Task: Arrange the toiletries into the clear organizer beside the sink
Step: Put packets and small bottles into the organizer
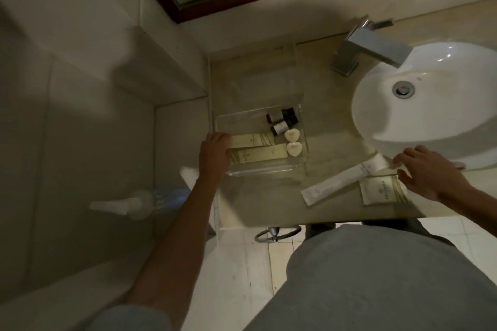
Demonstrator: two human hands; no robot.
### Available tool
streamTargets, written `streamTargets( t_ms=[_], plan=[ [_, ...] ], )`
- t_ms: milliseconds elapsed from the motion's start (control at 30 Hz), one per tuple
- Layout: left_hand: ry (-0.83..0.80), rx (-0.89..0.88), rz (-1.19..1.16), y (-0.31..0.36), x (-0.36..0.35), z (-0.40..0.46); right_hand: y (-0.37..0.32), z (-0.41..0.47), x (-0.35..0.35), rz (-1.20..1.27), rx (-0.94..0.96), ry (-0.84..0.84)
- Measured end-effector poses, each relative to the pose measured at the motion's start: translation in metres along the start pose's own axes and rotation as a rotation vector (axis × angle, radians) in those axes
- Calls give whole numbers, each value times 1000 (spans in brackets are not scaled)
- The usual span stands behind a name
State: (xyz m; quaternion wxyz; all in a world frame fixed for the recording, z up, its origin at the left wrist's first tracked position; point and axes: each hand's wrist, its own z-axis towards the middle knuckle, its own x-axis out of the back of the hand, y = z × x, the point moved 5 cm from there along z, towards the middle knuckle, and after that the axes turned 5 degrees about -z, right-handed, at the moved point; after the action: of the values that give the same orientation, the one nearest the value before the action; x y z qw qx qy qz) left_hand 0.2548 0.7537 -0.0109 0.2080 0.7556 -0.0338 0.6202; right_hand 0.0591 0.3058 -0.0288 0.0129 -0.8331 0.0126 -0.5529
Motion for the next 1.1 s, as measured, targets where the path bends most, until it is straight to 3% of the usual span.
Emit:
streamTargets(
  t_ms=[433, 733, 967, 1100],
  plan=[
    [44, 102, -166, 12, -11, -8, 25, -7, -4, -42, 41, 21],
    [-207, 22, -109, 32, -31, 0, 16, -2, 0, -34, 94, 26],
    [-524, 143, -36, 33, -13, 6, 16, 2, 7, -6, 125, 62],
    [-567, 209, -25, 19, 16, -1, 21, 0, 5, -3, 129, 55]
  ],
)
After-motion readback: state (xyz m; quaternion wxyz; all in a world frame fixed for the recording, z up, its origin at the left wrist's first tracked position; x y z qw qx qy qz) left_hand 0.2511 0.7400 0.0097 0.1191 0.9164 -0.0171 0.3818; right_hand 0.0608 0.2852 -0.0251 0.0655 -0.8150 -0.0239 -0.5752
